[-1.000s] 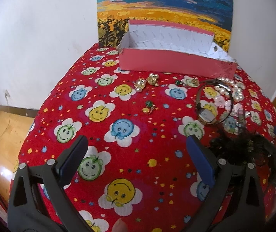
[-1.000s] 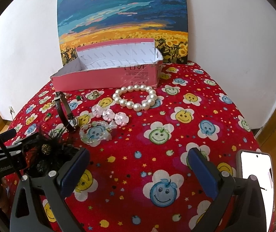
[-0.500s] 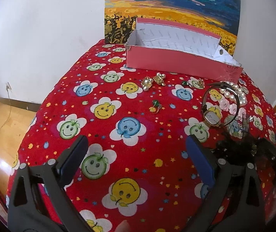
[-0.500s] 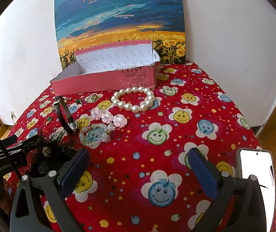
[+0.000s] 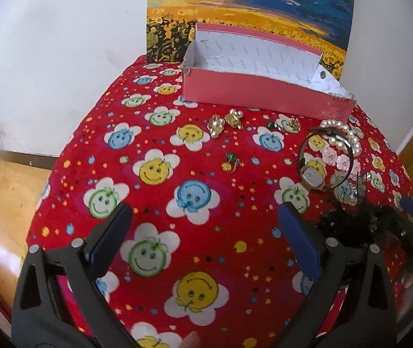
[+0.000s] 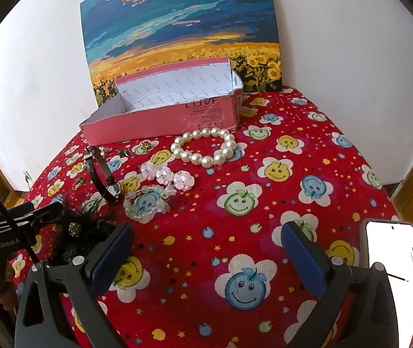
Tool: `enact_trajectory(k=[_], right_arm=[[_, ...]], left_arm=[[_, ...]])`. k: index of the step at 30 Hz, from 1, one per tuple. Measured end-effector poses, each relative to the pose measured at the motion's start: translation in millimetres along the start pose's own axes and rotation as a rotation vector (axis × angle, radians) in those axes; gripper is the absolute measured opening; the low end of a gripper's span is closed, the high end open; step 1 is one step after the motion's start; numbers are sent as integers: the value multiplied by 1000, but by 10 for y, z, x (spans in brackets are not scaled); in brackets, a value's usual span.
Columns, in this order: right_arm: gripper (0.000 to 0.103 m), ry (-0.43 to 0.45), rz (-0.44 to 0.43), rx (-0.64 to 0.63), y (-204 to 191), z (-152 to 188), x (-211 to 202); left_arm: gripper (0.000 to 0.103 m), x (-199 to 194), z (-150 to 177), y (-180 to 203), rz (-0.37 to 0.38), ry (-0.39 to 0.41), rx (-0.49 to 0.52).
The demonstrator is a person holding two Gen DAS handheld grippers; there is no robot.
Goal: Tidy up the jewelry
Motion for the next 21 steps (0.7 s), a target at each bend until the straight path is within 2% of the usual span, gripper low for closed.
enact_trajectory(k=[6,14,19,21], right_arm=[[103,-22,-38,51,99,18,35],[103,-91,-21,-7,76,-52,81],[103,-94,-20,-14,134,-178,60],[103,-91,-18,-14,163,-238,35]], left_arm=[[94,-55,-185,92,-1,15,70],[92,109,-362,260,25,2,154],[82,293,-475,247,21,-25,156],[75,358,-514,232,25,-40,141]])
Point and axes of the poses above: each gripper's, at about its wrist camera, not at the fingertips, and x roughly the way its jaws point, y to its right, z to its underside, the point moved 4 cm from there along x, roughly the way its jaws point, and after that the axes turned 12 degrees about -x, right-handed, at the moved point
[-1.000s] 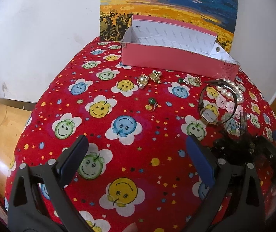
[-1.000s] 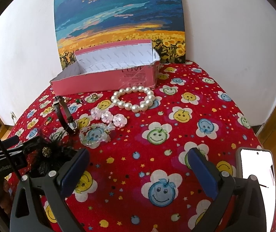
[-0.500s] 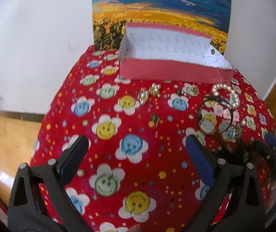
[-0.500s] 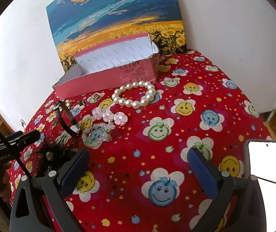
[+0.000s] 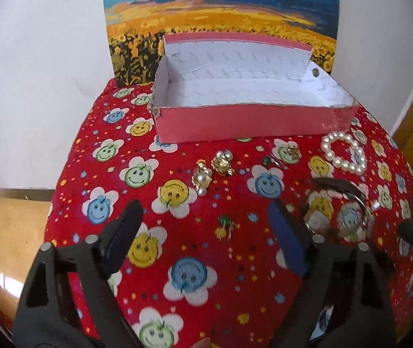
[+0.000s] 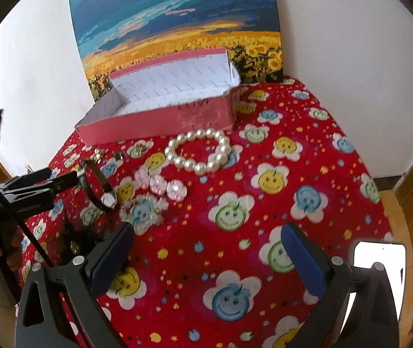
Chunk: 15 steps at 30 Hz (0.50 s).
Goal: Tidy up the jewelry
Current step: 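Grasp the gold pearl earring with the left tool while the right tool grasps the pearl bracelet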
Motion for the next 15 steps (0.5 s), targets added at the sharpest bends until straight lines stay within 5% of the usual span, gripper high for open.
enact_trajectory(k=[3,15], right_arm=[[103,-2,-10,5,57,-89,-43],[103,-120,-26,-14,283,-382,142]], left_arm=[[61,99,-46,-14,6,-22,-15],[35,334,-163,46,33,-50,6]])
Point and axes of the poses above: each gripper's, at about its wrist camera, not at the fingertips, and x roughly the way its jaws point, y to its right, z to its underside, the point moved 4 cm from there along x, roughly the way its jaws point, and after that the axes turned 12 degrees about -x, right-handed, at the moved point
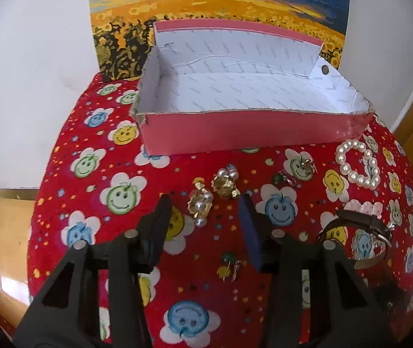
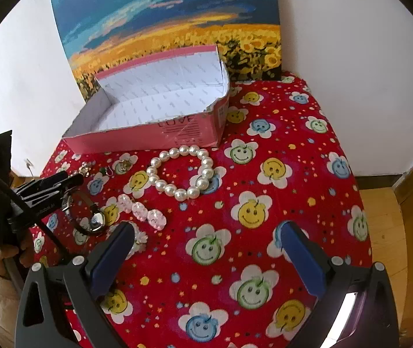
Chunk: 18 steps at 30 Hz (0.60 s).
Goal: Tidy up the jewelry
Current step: 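Grasp the gold pearl earring with the left tool while the right tool grasps the pearl bracelet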
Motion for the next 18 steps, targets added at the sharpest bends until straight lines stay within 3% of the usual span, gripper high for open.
enact_trajectory(k=[5,14,18], right_arm=[[103,-54,15,-29,44,-128,135],[103,-108,51,-22,87,-322,458],[87,-104,49,-9,88,-373,557]], left_arm=[[27,69,-24,24,12,0,7],[29,91,-45,1,18,3,-16],[30,89,-40,-8,19,2,-23]])
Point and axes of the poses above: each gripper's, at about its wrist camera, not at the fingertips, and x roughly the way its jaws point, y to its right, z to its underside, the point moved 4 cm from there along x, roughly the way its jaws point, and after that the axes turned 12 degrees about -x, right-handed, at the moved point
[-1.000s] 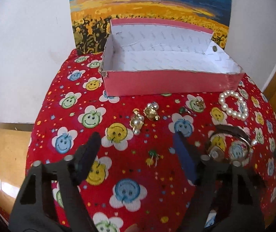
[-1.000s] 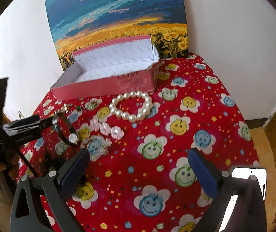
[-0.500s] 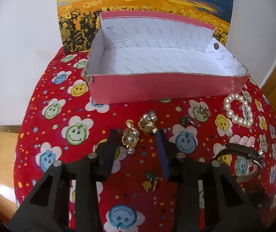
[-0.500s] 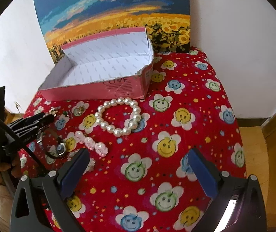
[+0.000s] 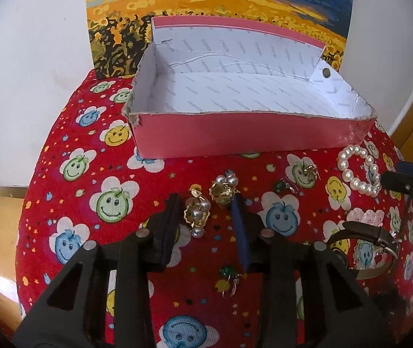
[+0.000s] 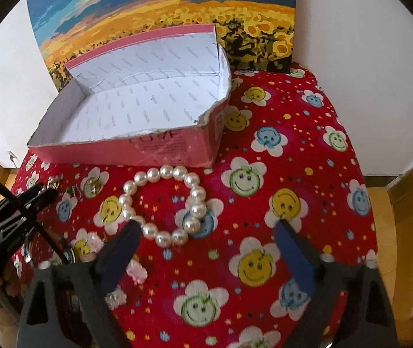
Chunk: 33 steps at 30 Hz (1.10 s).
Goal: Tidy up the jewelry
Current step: 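Grasp the gold pearl earring with the left tool while the right tool grasps the pearl bracelet, then carry both items into the pink box and open both tools to release them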
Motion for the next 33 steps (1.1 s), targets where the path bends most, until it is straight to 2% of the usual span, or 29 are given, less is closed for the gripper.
enact_trajectory(k=[6,11,14,16,17,19,21,24,28,33], right_arm=[[65,-16,16,-32,-51,4,124],[68,-6,16,-31,-59,5,152],[68,-4,33,-43,-89,0,156],[54,-1,71,-73,-103,-6,163],[51,6,70,-80,-108,-12,161],[29,8,68,-84,-107,-21,149],[16,11,63,-91,-105,-27,139],[15,19,38,-84,-88,-5,122],[15,50,-36,-65,-100,50,24],[15,111,-29,-83,-180,78,-190]], left_arm=[[29,-1,9,40,-18,3,8],[26,-16,-7,-20,27,-1,-22],[11,-23,-3,-37,3,4,-18],[10,-27,-1,-50,10,4,-22],[10,-31,2,-54,14,3,-25],[10,-39,6,-56,15,2,-26],[10,-68,16,-49,22,-2,-29],[10,-167,37,-45,33,6,-30],[10,-364,39,-37,43,39,-22],[10,-577,18,12,52,71,-9]])
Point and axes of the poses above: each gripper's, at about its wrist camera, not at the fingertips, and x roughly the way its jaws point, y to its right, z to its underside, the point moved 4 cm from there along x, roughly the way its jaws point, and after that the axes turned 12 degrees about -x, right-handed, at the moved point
